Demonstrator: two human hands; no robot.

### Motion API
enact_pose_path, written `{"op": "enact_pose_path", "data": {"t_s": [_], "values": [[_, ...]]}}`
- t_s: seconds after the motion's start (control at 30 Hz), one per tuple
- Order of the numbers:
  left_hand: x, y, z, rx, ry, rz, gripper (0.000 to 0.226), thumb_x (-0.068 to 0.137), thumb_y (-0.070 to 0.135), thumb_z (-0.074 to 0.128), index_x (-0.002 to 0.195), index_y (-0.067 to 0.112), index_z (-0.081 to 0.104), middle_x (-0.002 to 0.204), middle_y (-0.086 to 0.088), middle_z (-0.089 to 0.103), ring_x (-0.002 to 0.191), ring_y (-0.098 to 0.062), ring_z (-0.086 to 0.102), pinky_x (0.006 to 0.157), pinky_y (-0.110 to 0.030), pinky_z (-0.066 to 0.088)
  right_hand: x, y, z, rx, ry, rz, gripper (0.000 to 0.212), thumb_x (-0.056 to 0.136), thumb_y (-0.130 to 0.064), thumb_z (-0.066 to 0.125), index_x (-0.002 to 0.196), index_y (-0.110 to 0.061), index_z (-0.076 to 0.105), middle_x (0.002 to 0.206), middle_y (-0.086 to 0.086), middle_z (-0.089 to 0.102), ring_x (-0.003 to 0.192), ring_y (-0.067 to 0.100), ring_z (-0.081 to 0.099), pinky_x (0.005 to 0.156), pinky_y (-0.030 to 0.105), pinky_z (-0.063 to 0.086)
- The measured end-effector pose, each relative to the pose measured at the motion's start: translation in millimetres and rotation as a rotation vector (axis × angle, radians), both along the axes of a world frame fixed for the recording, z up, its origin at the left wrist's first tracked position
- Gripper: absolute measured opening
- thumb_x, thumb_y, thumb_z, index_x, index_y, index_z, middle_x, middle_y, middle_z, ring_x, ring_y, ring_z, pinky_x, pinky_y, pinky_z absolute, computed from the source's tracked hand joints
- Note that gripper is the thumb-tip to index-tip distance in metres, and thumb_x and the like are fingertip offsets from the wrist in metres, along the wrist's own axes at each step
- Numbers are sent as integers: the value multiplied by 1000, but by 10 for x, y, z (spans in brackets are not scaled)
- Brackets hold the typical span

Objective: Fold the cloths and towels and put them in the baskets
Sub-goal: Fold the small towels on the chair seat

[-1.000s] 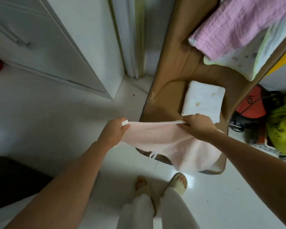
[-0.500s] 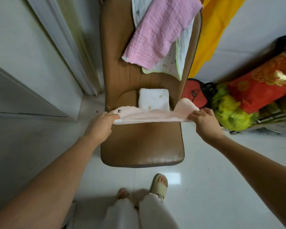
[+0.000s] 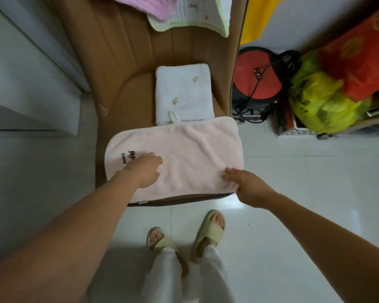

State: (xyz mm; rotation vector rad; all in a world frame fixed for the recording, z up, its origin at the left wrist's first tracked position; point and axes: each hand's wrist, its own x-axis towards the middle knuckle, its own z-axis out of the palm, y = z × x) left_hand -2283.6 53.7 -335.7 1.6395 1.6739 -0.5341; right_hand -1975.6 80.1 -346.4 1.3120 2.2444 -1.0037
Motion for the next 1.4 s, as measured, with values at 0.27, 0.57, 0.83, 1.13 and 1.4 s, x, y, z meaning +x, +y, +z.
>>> {"op": "enact_pose_path", "data": {"t_s": [0.27, 0.57, 0.83, 1.13, 1.4], "values": [[1157, 1225, 34, 256, -148, -140, 34, 98, 25, 45, 130, 19, 52, 130, -6, 53, 116, -25, 51, 96, -37, 44, 189, 428, -280, -192, 289, -1224, 26, 91, -7, 44, 104, 11, 58, 95, 23, 62, 82, 23, 52, 73, 42, 47], [2021, 1787, -426, 286, 52, -508, 28, 101, 19, 39, 125, 10, 50, 129, -9, 52, 121, -24, 45, 98, -31, 35, 317, 476, -763, -682, 300, -1214, 28, 93, -19, 49, 117, -8, 58, 117, 7, 61, 111, 22, 55, 87, 28, 37], [2128, 1808, -631, 202, 201, -739, 36, 98, 12, 37, 134, 10, 40, 141, -13, 38, 135, -28, 29, 110, -34, 30, 360, 513, -830, -665, 332, -1260, 22, 86, -15, 58, 106, -7, 60, 102, 6, 63, 92, 20, 57, 75, 27, 47], [2356, 1964, -337, 274, 53, -661, 27, 87, -3, 50, 108, 13, 55, 115, -4, 47, 111, -23, 45, 66, -33, 36, 887, 641, -508, -348, 414, -1275, 10, 82, -12, 64, 82, -3, 59, 76, 4, 56, 70, 17, 50, 63, 27, 41], [2392, 2101, 95, 376, -291, -584, 10, 89, 14, 52, 98, 18, 50, 102, 4, 50, 100, -19, 50, 67, -31, 32, 1138, 598, -32, -65, 388, -1202, 9, 83, -14, 62, 82, -8, 55, 78, 1, 58, 61, 15, 46, 56, 23, 40]]}}
